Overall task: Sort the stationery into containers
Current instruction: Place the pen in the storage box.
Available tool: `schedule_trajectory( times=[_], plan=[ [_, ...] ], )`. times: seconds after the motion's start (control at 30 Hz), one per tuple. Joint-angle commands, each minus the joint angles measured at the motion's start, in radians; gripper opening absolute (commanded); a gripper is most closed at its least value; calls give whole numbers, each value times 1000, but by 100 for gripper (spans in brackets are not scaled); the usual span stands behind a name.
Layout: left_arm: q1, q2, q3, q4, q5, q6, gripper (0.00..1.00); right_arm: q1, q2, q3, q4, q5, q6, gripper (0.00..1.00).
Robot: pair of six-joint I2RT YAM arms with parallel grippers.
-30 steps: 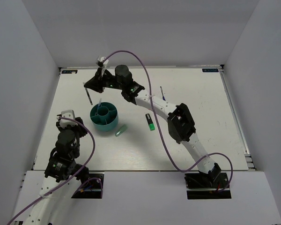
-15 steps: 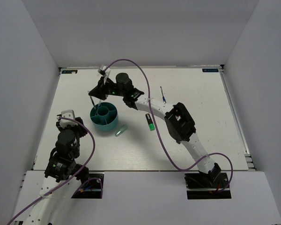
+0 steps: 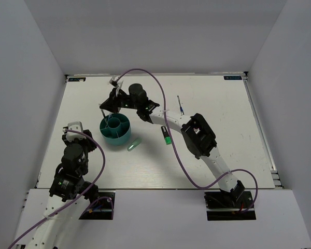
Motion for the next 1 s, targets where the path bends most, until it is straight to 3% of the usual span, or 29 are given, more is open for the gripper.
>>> schedule_trajectory(
  times=[0.0, 0.13, 0.3, 0.4, 0.97],
  plan=[
    [2, -6, -3, 1, -2, 3, 62, 2, -41, -14, 59, 13, -3, 2],
    [3, 0, -5, 4, 1, 5, 62, 4, -41, -31, 54, -5, -6, 18],
    [2, 4, -3, 4, 6, 3, 62, 2, -60, -49, 48, -31, -18, 47],
    [3, 4, -5, 3, 9, 0, 62, 4, -75, -52, 39, -41, -26, 56],
    [3, 14, -9, 9, 19, 3, 64, -12, -228, -98, -9, -97, -86, 60]
  ],
)
